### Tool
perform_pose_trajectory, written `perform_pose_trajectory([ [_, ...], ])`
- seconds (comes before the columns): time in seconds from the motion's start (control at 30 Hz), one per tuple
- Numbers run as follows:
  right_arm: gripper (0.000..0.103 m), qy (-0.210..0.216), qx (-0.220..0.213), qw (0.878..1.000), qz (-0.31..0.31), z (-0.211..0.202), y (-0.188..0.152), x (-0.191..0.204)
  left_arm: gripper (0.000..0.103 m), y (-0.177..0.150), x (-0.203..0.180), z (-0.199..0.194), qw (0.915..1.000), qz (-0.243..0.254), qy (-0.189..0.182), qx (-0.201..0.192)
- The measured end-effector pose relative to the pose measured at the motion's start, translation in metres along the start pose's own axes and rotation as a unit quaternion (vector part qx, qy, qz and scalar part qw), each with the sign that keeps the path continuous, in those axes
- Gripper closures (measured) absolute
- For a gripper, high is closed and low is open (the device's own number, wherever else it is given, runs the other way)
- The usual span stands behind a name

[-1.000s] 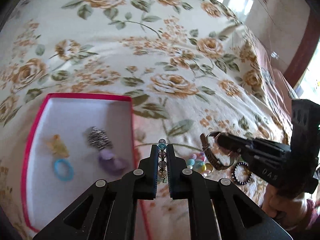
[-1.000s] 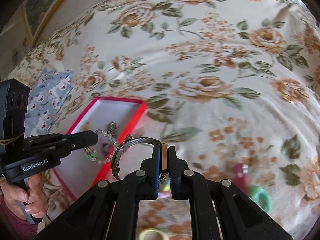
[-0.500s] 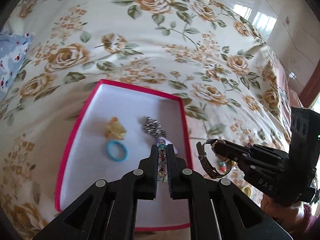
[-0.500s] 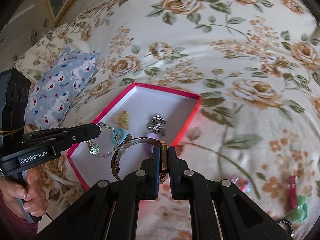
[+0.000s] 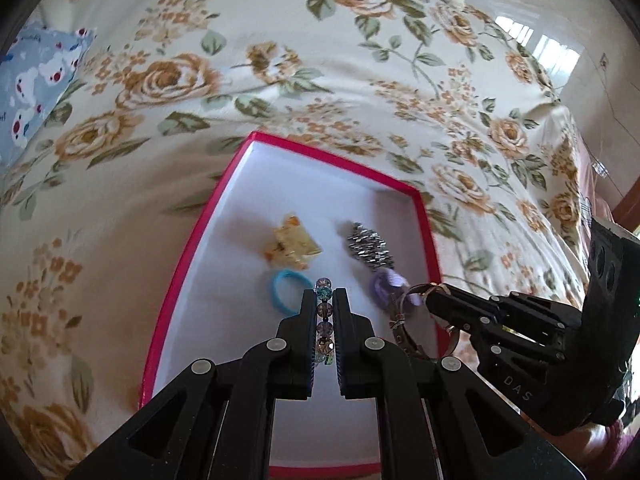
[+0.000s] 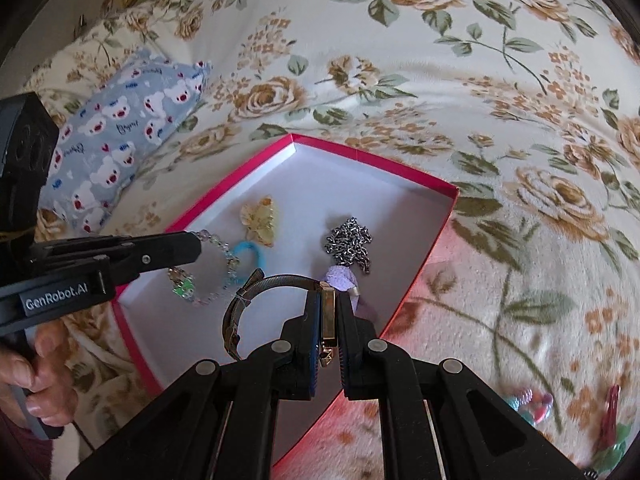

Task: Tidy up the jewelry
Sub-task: 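Carry the bracelet and watch into the box while both tools open to release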

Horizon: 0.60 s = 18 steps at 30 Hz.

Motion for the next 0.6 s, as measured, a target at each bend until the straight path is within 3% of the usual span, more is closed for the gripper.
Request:
perform_pose_trajectory([
  [0.6, 0.093, -0.009, 0.026, 0.999, -0.017, 0.032, -0.006, 0.004, 0.096, 0.001, 0.033, 0.045, 0.9980, -0.032, 0.048, 0.024],
])
Point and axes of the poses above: each gripper's, at about its wrist camera, not at the fingertips, and z roughly the way its jaws point, x to its left, y to its top, the point moved 8 cm from there along z, roughly the way its jaws point, and after that the axes turned 2 degrees about -z, right-handed, at the moved point
